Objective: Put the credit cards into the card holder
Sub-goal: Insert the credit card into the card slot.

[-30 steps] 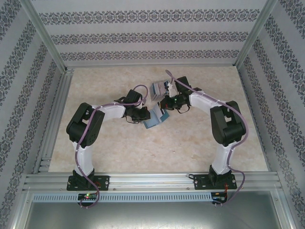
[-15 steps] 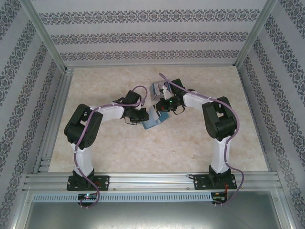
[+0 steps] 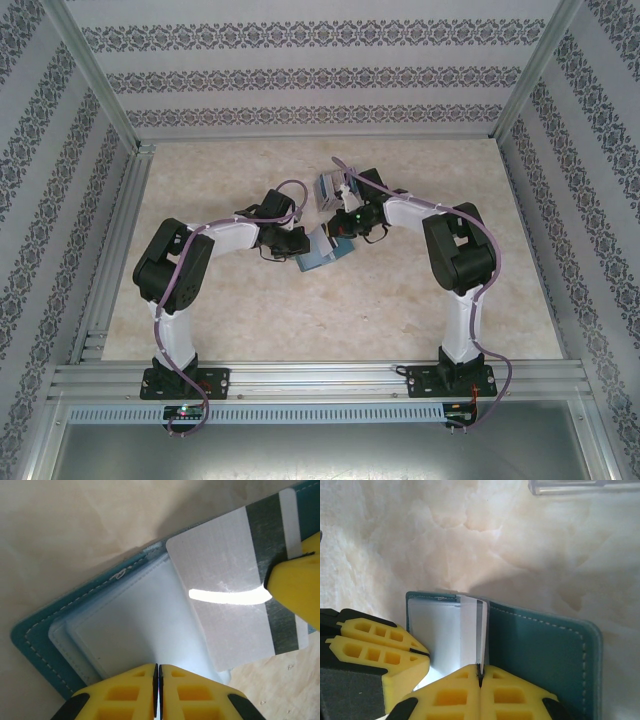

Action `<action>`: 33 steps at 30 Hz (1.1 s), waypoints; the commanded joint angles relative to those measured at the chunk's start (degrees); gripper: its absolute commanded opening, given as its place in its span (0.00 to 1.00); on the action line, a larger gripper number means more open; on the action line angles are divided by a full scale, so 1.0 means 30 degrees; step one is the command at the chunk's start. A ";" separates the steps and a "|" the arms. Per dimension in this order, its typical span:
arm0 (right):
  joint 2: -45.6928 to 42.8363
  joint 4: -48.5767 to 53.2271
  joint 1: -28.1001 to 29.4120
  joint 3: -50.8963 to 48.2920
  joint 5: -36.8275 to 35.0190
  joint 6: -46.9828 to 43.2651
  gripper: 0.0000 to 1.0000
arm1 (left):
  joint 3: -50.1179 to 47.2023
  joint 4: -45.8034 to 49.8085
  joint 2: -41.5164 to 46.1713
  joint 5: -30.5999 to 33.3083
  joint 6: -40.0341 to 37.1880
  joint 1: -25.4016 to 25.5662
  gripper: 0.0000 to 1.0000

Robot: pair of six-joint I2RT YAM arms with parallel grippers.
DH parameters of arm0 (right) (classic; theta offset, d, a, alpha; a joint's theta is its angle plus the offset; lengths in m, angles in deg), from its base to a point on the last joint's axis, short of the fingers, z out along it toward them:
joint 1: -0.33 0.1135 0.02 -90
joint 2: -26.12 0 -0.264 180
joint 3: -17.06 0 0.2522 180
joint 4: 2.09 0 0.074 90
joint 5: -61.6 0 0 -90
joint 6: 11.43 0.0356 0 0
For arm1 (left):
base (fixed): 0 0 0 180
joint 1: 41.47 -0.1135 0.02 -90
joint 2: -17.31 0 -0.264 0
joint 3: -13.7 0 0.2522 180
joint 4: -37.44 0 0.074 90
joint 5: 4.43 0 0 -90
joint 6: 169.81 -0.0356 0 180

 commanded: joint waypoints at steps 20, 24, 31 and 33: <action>-0.0283 0.1212 0.1523 -0.1578 -0.2243 -0.0047 0.06 | -0.0363 0.1825 0.0858 0.1348 -0.0991 -0.0636 0.14; -0.0717 0.1218 0.1359 -0.1900 -0.2239 0.0050 0.06 | -0.0646 0.2235 0.1453 0.2191 -0.1195 -0.1293 0.21; -0.0592 0.1191 0.1507 -0.1834 -0.1903 0.0209 0.06 | -0.1314 0.1945 0.1477 0.2361 -0.0782 -0.1410 0.29; -0.0577 0.1402 0.1534 -0.1668 -0.1537 0.0047 0.06 | -0.1632 0.1817 0.1348 0.2492 -0.0712 -0.1414 0.22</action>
